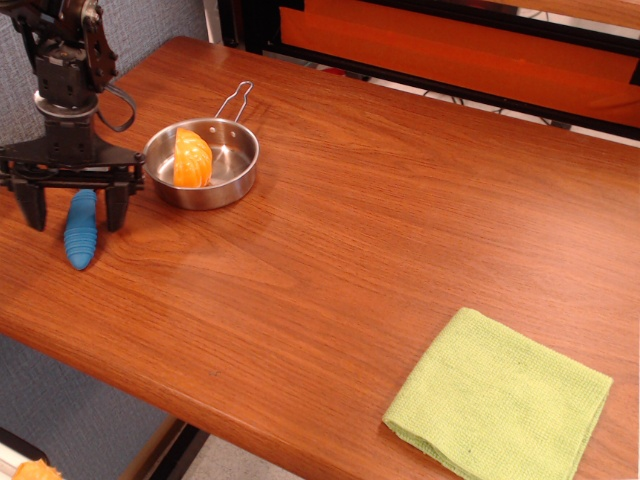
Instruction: Place the spoon onto the yellow cloth.
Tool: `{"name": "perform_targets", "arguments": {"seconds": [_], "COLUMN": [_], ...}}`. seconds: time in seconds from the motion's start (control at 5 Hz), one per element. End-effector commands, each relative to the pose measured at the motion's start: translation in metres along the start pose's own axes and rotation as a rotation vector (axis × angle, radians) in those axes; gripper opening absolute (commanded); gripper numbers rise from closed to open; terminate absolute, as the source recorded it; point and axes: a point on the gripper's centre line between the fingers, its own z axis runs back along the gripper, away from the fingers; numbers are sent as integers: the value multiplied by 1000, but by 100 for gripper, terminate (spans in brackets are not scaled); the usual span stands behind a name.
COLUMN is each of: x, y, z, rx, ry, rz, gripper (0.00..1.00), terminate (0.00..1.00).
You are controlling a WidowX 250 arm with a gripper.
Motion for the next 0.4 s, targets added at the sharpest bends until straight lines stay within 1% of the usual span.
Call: {"name": "perform_targets", "arguments": {"seconds": [0.0,0.2], "x": [6,6], "y": [9,8], "z": [-9,-10], "rx": [-59,-63], "ry": [1,-4], "rz": [51,58], "gripper": [100,100], "terminate": [0,0]}}
